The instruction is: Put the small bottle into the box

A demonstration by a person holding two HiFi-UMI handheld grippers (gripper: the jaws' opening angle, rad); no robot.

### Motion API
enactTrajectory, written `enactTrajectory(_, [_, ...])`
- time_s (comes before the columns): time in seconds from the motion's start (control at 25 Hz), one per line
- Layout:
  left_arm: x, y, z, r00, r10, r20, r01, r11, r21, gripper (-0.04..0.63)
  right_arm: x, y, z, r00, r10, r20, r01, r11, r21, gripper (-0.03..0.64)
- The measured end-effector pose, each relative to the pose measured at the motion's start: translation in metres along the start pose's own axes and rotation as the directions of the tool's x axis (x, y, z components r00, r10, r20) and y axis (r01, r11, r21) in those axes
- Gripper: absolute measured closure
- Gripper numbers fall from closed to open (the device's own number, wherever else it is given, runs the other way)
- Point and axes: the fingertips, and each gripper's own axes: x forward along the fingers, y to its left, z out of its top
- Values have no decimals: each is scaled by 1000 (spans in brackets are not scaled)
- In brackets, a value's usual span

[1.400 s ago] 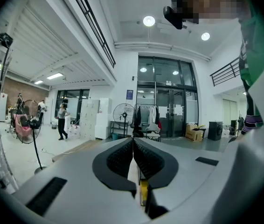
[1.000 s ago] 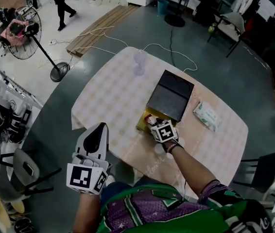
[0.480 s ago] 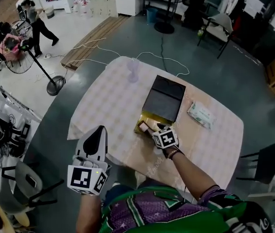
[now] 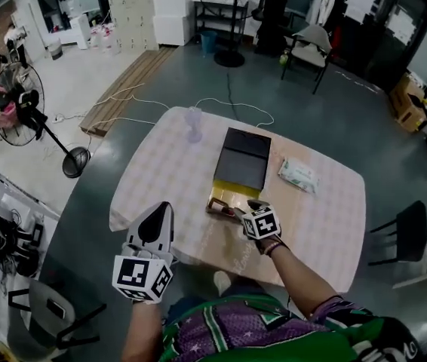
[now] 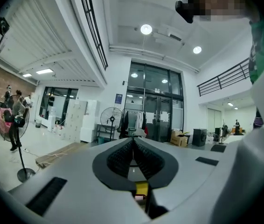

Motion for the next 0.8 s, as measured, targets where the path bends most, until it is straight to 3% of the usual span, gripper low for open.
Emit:
enactTrajectory(0.44, [-8,-3,28,992,-125,17,124,992,26,572,-89,8,35,978,-124,171,104,987,122,394])
enactTrajectory(0.64, [-22,-13,41,985,-172,12,172,984,40,572,-148,15,49,943,-171,285,123,976,178,394])
enactTrajectory(0.8, [-29,-17,53,976,-218,25,216,974,60,572,-197,25,66,900,-212,382,144,969,200,394])
